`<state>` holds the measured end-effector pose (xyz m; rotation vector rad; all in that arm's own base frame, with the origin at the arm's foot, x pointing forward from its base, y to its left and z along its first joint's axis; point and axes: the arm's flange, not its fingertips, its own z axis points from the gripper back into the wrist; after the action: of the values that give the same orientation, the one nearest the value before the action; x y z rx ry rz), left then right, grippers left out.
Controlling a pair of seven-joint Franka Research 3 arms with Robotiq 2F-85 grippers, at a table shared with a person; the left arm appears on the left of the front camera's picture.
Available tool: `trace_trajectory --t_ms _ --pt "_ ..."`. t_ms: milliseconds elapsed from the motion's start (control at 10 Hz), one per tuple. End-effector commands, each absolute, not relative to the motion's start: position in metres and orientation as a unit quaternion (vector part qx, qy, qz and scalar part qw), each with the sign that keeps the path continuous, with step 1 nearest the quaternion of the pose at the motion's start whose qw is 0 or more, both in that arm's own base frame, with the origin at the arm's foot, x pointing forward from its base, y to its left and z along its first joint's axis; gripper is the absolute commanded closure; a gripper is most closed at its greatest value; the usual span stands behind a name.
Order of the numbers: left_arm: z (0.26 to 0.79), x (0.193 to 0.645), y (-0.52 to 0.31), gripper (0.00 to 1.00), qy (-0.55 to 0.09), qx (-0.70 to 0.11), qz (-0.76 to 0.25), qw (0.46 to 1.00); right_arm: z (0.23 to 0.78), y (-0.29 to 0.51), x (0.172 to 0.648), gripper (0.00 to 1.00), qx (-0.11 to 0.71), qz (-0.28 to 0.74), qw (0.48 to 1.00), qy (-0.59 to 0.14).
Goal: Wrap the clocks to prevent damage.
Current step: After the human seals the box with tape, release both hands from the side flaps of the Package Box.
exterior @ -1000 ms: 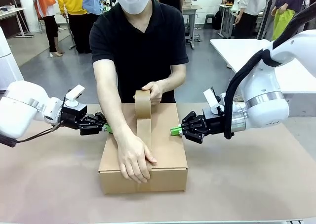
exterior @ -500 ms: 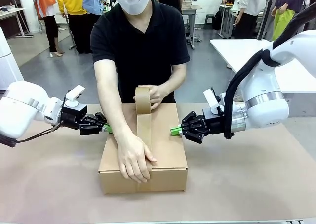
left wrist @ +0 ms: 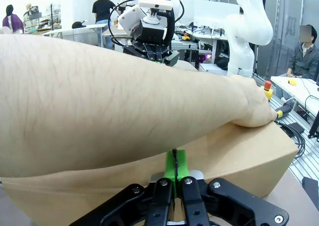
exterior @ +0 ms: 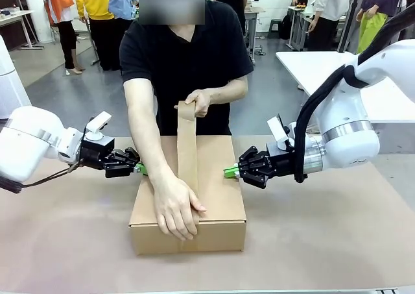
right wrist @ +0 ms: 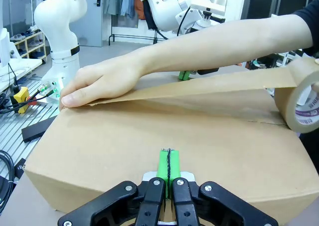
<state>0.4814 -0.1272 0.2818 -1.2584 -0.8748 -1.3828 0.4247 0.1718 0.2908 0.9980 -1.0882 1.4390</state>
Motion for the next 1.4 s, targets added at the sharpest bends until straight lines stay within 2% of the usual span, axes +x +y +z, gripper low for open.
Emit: trace_trajectory --t_ms 0,1300 --pt "0.2812 0.4820 -0.1284 1.00 -0.363 -0.519 -0.577 0.515 0.2882 0.1723 0.4242 0.99 0.413 0.599 0.516 -0.452" --pt "0.2812 0.4820 -0.1284 1.00 -0.363 -0.519 -0.577 0.515 0.2882 0.1723 0.4242 0.99 0.413 0.599 0.516 -0.452"
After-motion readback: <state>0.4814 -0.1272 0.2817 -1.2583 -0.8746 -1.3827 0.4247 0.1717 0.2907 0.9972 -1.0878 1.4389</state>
